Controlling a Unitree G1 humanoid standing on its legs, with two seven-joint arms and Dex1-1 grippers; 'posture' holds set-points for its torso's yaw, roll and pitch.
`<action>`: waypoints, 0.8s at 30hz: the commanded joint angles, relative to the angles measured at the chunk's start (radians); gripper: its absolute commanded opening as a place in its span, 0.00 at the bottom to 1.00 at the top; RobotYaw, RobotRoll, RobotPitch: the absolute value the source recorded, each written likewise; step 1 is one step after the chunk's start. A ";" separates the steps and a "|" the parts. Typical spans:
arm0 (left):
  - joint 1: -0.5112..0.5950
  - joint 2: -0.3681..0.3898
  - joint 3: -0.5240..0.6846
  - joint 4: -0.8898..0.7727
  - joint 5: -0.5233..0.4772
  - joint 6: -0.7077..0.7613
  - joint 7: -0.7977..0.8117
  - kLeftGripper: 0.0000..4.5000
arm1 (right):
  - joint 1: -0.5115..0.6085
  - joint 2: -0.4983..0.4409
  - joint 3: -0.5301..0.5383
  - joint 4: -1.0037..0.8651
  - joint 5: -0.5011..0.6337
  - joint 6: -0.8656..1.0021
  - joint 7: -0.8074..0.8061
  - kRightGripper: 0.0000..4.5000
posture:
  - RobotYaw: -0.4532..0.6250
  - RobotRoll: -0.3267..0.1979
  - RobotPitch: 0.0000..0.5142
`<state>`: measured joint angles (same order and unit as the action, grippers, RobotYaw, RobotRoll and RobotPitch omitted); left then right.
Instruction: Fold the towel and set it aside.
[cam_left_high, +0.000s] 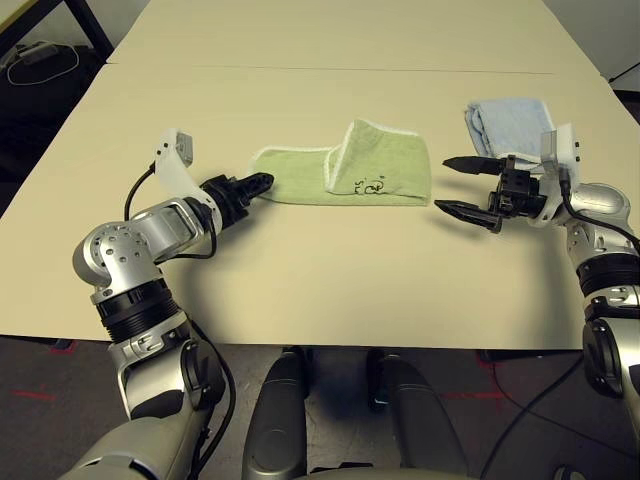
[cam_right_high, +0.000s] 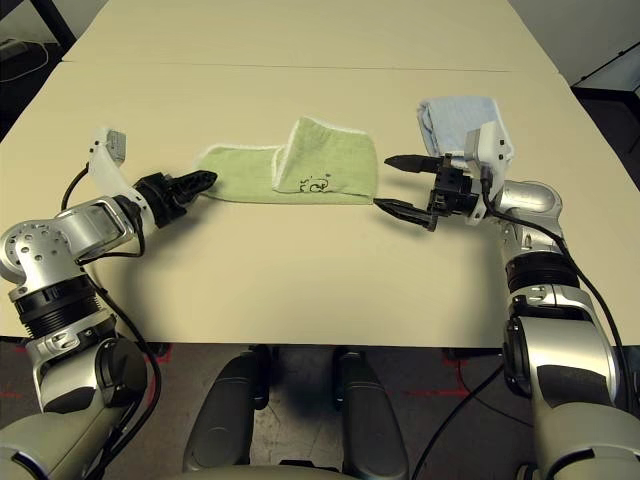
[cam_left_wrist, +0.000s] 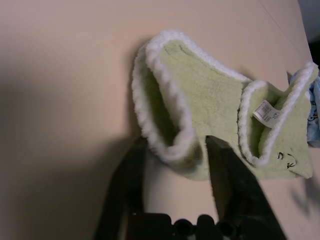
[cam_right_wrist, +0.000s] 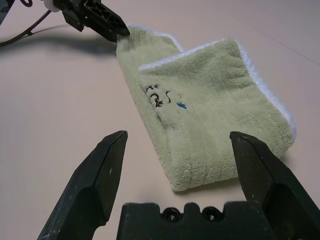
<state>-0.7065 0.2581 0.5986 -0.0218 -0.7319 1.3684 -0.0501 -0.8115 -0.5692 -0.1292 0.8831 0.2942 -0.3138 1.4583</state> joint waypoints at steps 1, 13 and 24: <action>0.012 -0.003 0.001 0.012 0.012 -0.007 0.014 0.18 | 0.009 -0.005 0.004 0.003 -0.006 -0.006 0.000 1.00 | 0.56 0.62 0.41; 0.004 0.021 -0.017 0.024 0.013 -0.015 0.004 0.00 | 0.016 -0.006 0.004 0.003 -0.007 -0.008 -0.006 1.00 | 0.56 0.62 0.40; 0.068 0.155 0.004 -0.006 -0.003 0.020 -0.047 0.00 | 0.016 -0.023 0.000 0.019 -0.016 -0.012 -0.008 1.00 | 0.56 0.62 0.40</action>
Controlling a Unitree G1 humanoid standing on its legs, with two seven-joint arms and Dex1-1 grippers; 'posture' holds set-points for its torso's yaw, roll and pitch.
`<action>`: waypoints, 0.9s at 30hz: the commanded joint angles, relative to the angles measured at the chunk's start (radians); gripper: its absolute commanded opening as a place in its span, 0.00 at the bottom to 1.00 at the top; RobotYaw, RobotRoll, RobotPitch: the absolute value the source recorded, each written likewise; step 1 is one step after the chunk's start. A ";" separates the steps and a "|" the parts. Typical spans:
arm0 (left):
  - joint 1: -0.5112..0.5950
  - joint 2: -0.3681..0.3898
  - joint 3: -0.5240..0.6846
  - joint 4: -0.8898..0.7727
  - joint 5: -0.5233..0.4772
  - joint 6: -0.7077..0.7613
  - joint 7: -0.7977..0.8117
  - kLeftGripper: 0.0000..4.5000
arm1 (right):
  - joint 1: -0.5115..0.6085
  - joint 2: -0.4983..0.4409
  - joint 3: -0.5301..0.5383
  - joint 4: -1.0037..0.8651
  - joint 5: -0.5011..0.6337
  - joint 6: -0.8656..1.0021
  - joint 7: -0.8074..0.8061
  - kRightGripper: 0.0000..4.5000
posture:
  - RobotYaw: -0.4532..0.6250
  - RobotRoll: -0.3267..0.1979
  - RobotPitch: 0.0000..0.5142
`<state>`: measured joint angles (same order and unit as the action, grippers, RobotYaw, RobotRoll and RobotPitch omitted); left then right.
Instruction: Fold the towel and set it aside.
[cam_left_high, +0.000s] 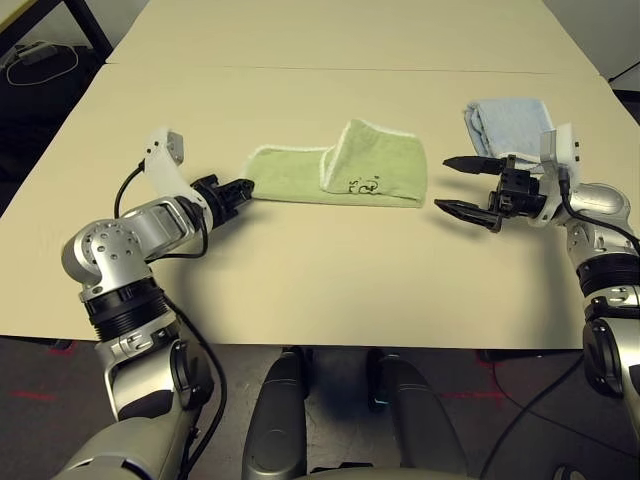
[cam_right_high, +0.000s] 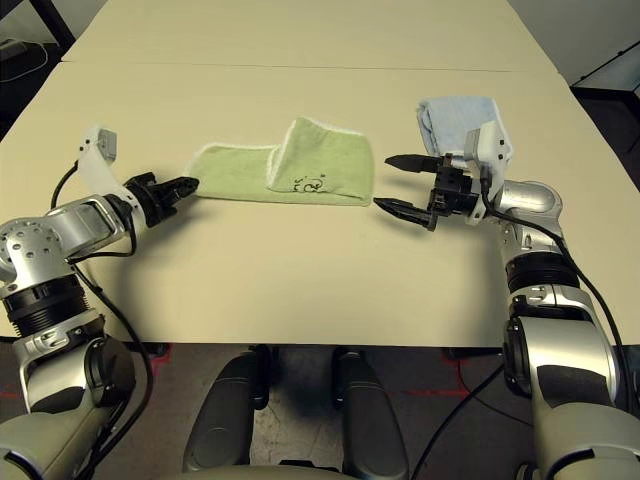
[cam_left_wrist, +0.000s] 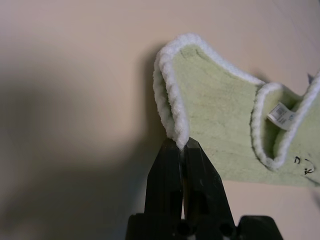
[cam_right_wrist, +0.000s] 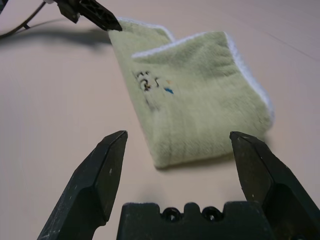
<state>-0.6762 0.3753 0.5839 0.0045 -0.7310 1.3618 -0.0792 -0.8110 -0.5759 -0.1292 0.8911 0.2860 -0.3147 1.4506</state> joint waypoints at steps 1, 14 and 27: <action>0.045 0.051 0.025 -0.039 -0.008 0.033 -0.024 0.00 | 0.016 -0.015 0.000 0.011 -0.008 -0.011 -0.001 1.00 | 0.57 0.62 0.40; -0.012 0.063 0.038 -0.113 -0.052 0.076 -0.055 0.00 | -0.003 0.005 0.006 0.026 -0.013 -0.016 -0.002 1.00 | 0.58 0.62 0.40; -0.138 -0.074 -0.028 -0.191 -0.165 0.161 -0.082 0.00 | -0.011 0.000 0.008 0.036 -0.021 -0.009 0.001 1.00 | 0.57 0.62 0.38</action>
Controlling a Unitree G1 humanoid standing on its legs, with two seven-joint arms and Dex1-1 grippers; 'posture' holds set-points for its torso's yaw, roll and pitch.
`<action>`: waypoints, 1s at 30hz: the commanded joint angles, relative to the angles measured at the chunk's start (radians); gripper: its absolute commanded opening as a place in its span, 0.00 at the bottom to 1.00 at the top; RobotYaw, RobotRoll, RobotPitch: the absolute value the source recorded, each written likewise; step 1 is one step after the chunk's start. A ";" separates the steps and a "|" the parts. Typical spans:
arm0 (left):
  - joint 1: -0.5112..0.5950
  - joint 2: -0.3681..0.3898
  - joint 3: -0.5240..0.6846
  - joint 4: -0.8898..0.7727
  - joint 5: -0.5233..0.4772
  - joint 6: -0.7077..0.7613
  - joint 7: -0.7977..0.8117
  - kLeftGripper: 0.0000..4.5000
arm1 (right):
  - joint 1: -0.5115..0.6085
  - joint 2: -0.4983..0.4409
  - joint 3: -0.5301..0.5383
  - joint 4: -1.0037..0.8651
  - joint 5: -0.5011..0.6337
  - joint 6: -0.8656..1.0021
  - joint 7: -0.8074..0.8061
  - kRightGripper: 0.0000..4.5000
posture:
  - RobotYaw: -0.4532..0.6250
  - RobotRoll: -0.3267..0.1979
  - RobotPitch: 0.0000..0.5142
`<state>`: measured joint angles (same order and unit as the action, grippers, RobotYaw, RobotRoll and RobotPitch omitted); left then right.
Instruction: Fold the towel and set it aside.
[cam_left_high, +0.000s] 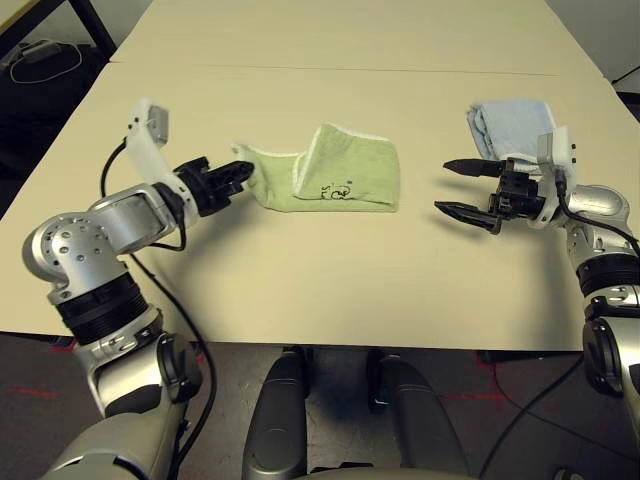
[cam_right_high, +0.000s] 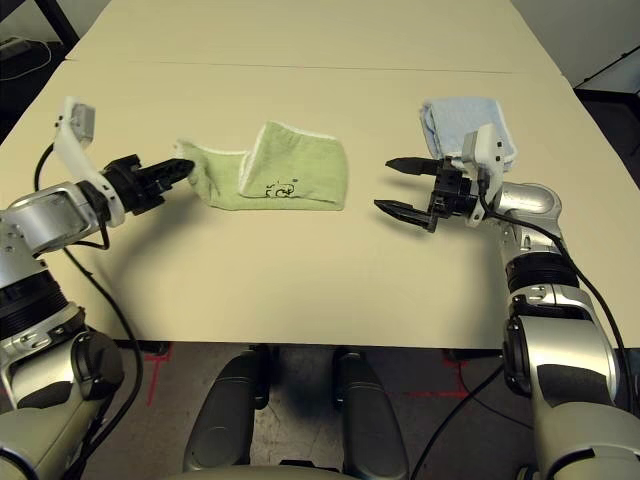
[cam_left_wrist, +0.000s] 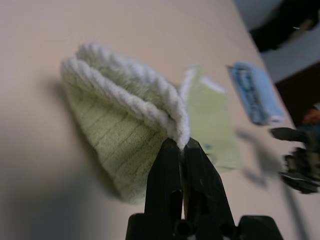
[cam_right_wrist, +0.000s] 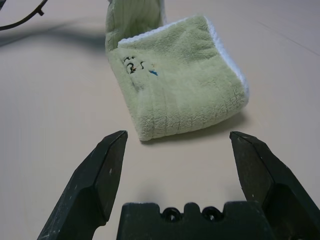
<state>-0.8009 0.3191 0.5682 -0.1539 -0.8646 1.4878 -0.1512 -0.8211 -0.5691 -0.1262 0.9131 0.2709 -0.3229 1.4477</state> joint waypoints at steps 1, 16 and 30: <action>-0.019 -0.024 -0.012 -0.037 -0.037 0.042 -0.010 0.00 | -0.001 -0.007 0.005 0.015 -0.006 -0.001 0.004 1.00 | 0.57 0.62 0.38; -0.070 -0.043 -0.131 0.017 0.046 -0.111 -0.012 0.00 | -0.007 0.006 0.008 0.015 -0.007 -0.002 0.000 1.00 | 0.57 0.62 0.37; -0.093 0.019 -0.341 0.093 0.118 -0.271 -0.145 0.00 | 0.006 0.006 0.005 0.005 -0.003 -0.001 -0.002 1.00 | 0.57 0.62 0.38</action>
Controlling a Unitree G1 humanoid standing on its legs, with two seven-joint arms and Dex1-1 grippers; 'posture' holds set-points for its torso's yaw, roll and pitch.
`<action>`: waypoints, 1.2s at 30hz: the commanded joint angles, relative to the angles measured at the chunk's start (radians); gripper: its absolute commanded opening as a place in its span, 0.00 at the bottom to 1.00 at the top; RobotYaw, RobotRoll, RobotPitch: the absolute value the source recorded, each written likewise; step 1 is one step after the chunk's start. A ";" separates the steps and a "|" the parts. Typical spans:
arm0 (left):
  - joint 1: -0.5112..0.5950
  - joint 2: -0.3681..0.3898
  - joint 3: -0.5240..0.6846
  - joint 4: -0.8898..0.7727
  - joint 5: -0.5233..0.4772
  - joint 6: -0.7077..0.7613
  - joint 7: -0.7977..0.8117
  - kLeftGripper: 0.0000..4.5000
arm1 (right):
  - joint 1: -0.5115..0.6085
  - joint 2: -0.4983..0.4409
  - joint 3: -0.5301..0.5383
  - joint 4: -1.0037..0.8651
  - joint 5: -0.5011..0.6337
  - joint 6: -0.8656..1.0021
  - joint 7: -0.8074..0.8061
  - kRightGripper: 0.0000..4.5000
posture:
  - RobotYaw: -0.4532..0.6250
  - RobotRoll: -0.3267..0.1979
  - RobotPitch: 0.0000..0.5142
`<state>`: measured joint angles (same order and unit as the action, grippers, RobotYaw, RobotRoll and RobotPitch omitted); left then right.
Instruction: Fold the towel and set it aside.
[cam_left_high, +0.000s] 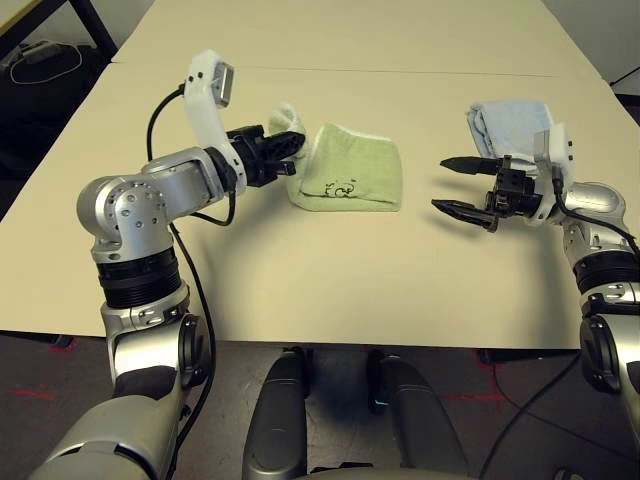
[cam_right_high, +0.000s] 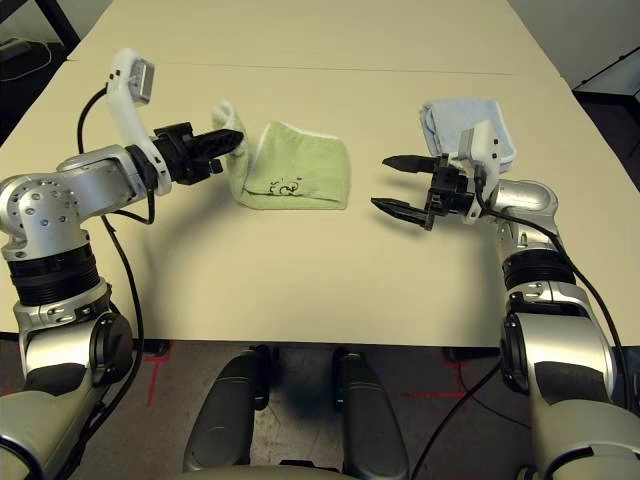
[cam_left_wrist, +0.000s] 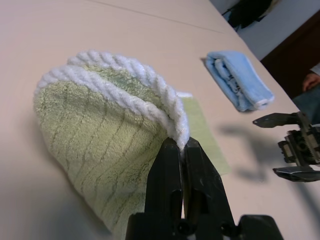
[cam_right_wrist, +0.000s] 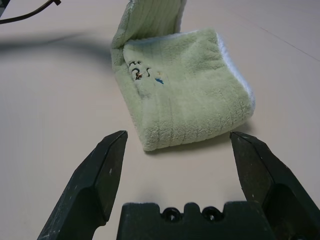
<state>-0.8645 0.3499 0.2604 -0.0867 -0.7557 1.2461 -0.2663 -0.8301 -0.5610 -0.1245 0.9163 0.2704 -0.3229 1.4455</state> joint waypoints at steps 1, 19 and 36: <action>-0.035 -0.015 -0.042 0.031 0.011 -0.036 -0.036 0.00 | 0.015 -0.002 0.003 0.002 -0.002 -0.001 0.000 1.00 | 0.57 0.62 0.38; -0.063 -0.017 -0.205 0.037 0.016 -0.076 -0.209 0.00 | 0.021 0.001 0.004 -0.005 -0.001 0.002 -0.008 1.00 | 0.56 0.62 0.39; -0.116 -0.057 -0.395 0.283 0.244 -0.308 -0.343 0.00 | 0.026 0.005 0.005 -0.014 -0.001 0.005 -0.011 1.00 | 0.56 0.62 0.39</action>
<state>-0.9715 0.2961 -0.1040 0.1785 -0.5385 0.9622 -0.5821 -0.8208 -0.5533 -0.1245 0.9115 0.2705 -0.3217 1.4330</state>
